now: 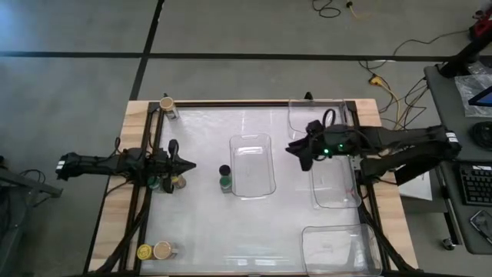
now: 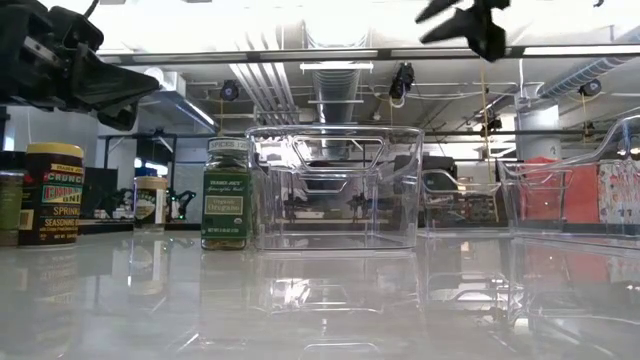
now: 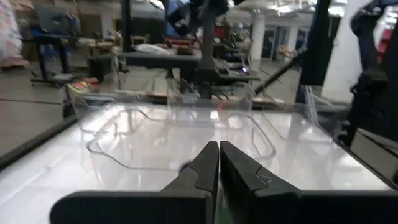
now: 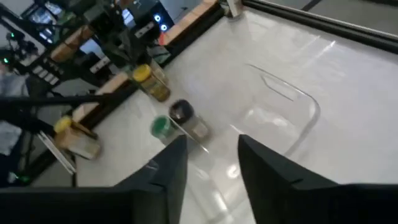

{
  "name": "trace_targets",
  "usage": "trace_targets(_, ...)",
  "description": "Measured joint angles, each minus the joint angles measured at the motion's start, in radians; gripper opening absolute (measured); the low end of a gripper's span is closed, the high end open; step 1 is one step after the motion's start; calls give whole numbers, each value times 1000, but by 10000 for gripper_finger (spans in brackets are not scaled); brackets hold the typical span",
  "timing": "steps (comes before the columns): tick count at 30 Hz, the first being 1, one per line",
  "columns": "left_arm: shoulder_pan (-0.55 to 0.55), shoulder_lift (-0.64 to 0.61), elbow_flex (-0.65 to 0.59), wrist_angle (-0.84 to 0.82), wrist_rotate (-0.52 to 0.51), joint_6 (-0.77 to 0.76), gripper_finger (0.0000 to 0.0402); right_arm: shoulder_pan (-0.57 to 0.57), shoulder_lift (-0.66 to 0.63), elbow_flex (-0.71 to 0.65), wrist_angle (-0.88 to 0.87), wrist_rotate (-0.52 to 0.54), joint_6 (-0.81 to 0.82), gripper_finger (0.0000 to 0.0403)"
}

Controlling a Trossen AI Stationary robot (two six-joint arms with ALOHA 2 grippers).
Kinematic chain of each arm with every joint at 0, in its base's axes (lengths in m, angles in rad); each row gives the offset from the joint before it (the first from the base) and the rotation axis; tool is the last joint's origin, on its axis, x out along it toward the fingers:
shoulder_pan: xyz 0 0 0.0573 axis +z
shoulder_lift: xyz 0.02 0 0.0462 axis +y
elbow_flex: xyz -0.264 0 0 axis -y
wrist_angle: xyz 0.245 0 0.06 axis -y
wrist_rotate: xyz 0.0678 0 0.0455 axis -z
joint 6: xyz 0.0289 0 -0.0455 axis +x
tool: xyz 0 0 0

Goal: Sort spices by type
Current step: Put the top gold seasoning bottle into the top right transparent bin

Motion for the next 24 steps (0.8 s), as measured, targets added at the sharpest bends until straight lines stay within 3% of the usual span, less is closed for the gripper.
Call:
trace_targets(3,0,2,0,44,1,-52,0,17,76,94,-5,10,28,164)
trace_targets(7,-1,1,0,156,-7,-329,0,43,167,226,-53,62,51,186)
trace_targets(12,0,8,0,245,-281,-556,0,73,276,371,-138,75,65,198)
trace_targets(15,5,6,14,268,-296,-520,0,103,330,450,-208,75,65,198)
trace_targets(18,20,29,95,213,-266,-434,0,127,381,505,-265,75,57,196)
trace_targets(20,38,62,186,97,-348,-421,0,132,403,527,-285,74,40,198)
trace_targets(24,117,178,426,-334,-528,-451,0,126,424,540,-305,76,-20,212)
